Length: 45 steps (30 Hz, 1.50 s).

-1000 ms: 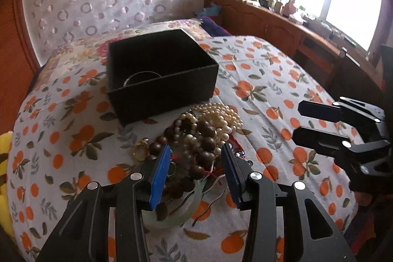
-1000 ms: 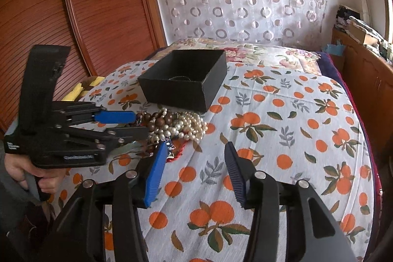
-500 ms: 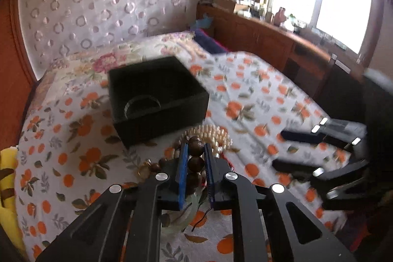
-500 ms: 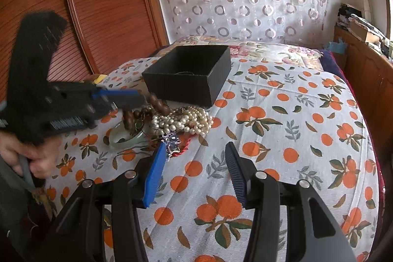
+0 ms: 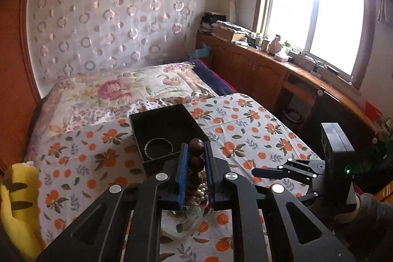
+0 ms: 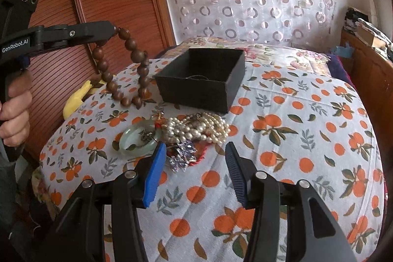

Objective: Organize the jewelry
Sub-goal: 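Lift the bead bracelet with the left tool while the right tool grasps the pearl necklace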

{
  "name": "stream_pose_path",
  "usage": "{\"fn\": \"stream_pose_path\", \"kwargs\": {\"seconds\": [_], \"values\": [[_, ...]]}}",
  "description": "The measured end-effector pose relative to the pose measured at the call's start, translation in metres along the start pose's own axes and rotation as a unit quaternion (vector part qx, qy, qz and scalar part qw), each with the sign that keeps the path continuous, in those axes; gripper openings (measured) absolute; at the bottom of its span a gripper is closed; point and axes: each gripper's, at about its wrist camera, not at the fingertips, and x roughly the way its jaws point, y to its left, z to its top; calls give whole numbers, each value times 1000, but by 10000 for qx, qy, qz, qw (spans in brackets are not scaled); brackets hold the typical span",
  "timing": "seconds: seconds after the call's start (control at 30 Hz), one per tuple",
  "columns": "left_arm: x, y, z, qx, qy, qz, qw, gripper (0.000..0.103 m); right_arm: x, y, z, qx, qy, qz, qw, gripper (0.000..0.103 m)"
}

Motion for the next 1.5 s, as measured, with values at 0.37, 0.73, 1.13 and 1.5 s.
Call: {"fn": "stream_pose_path", "kwargs": {"seconds": [0.37,0.73,1.13,1.5], "values": [[-10,21,-14,-187,-43,140,9997,12,35,-3,21,-9,196,93,9998,45],[-11,34,-26,-327,-11,220,9992,12,69,-1,26,-3,581,-92,9983,28],[-11,36,-29,-343,15,232,9991,12,57,3,27,-39,433,22,9991,8],[-11,36,-29,-346,-45,250,9991,12,-4,7,64,-356,-227,-90,9991,8]]}}
